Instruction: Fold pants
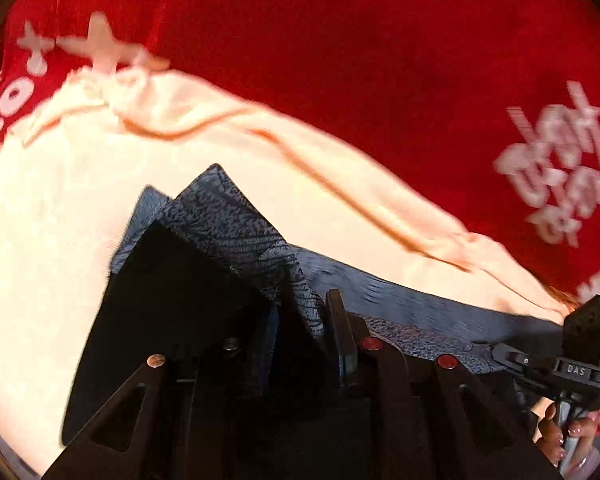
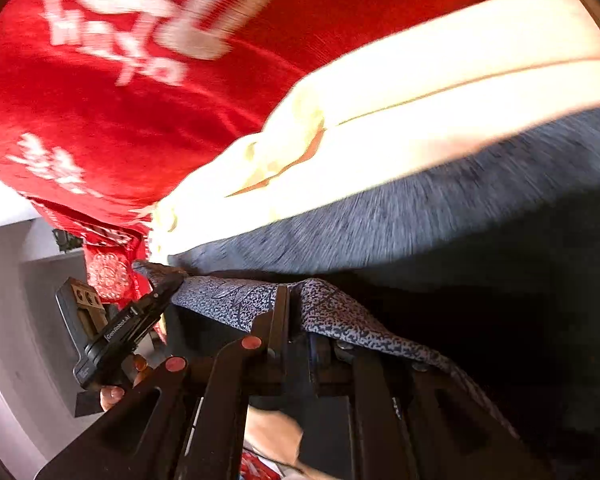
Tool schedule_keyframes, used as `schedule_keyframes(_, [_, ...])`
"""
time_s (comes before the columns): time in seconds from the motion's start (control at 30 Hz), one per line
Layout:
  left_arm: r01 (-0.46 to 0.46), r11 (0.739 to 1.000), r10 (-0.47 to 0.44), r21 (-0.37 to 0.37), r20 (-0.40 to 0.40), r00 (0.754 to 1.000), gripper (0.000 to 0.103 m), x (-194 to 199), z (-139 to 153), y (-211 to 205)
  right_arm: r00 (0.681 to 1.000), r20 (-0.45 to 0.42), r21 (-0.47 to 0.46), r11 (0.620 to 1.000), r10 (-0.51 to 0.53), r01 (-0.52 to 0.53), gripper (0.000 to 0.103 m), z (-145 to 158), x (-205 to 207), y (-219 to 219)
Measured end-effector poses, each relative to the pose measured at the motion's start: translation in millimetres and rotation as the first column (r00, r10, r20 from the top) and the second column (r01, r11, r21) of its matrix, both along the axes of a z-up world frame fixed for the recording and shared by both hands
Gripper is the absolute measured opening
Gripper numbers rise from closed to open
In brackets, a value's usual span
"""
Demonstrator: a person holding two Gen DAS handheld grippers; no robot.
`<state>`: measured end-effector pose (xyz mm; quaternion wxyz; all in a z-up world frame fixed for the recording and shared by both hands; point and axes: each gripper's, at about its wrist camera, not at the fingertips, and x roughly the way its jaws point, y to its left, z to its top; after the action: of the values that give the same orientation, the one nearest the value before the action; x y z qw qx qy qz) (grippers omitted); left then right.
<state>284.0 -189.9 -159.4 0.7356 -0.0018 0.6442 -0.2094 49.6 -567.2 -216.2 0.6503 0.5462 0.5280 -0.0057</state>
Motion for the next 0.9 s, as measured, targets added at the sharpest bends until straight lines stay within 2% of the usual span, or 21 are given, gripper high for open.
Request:
schedule_keyframes(0.1, [-0.015,1.000,0.015,-0.016,-0.008,1.000,0.028,5.3,-0.9,4.8,1.000,0.010,0.023,1.000,0.001,-0.002,0.010,-2.5,1.6,-0.8])
schedule_keyframes(0.17, [0.000,1.000,0.000,0.005,0.016,1.000,0.049,3.4,12.3,8.0,1.000,0.018,0.004,1.000,0.023,-0.023,0.020,9.0,1.6,1.6])
schedule_keyframes(0.2, [-0.003,1.000,0.002,0.021,0.051,0.999,0.069,1.4,24.4,12.4,0.999,0.031,-0.029,0.999,0.036,-0.035,0.038,21.2,1.6,3.6])
schedule_keyframes(0.23, [-0.008,0.999,0.005,0.033,0.087,0.996,0.073,-2.9,36.7,16.0,0.998,0.040,-0.062,0.997,0.043,-0.041,0.062,32.7,0.6,5.1])
schedule_keyframes(0.27, [-0.003,0.999,-0.001,0.035,0.113,0.994,0.073,-5.1,48.2,20.0,0.998,0.047,-0.109,0.993,0.046,-0.040,0.069,48.5,-0.8,7.3])
schedule_keyframes(0.3, [0.013,0.999,-0.017,0.037,0.122,0.992,0.073,-7.8,57.2,22.5,0.997,0.060,-0.150,0.988,0.057,-0.047,0.070,62.3,-2.2,10.5])
schedule_keyframes(0.37, [0.053,0.997,-0.061,0.063,0.134,0.989,0.073,-15.1,65.9,20.6,0.990,0.095,-0.196,0.977,0.104,-0.084,0.062,80.4,-3.3,20.5])
schedule_keyframes(0.4, [0.085,0.992,-0.097,0.091,0.140,0.985,0.073,-19.3,64.7,15.0,0.985,0.103,-0.212,0.970,0.141,-0.117,0.047,85.7,1.0,29.8])
schedule_keyframes(0.43, [0.114,0.987,-0.130,0.115,0.143,0.981,0.073,-22.8,60.4,7.3,0.978,0.093,-0.233,0.959,0.189,-0.163,0.038,86.6,9.0,40.7])
schedule_keyframes(0.53, [0.153,0.975,-0.173,0.159,0.121,0.977,0.073,-28.7,36.4,-11.7,0.955,0.049,-0.283,0.921,0.294,-0.269,0.033,71.8,33.1,64.1])
schedule_keyframes(0.67, [0.099,0.967,-0.132,0.235,0.126,0.983,0.073,-34.1,7.9,-10.4,0.930,-0.046,-0.332,0.873,0.364,-0.358,0.033,31.0,59.9,82.8])
schedule_keyframes(0.7, [0.098,0.966,-0.135,0.239,0.144,0.980,0.073,-36.2,5.2,-6.3,0.934,-0.039,-0.341,0.874,0.356,-0.347,0.027,24.2,64.5,81.7])
schedule_keyframes(0.73, [0.108,0.968,-0.146,0.225,0.158,0.977,0.073,-38.4,4.6,-3.1,0.941,-0.022,-0.344,0.882,0.337,-0.324,0.026,20.7,66.8,75.5])
schedule_keyframes(0.83, [0.145,0.954,-0.195,0.261,0.179,0.964,0.073,-46.6,6.3,-3.5,0.967,-0.001,-0.302,0.922,0.254,-0.243,0.028,15.3,71.4,61.7])
schedule_keyframes(0.9, [0.133,0.950,-0.185,0.281,0.168,0.968,0.073,-49.4,8.2,-1.9,0.975,0.022,-0.268,0.940,0.223,-0.209,0.032,24.4,65.3,59.4])
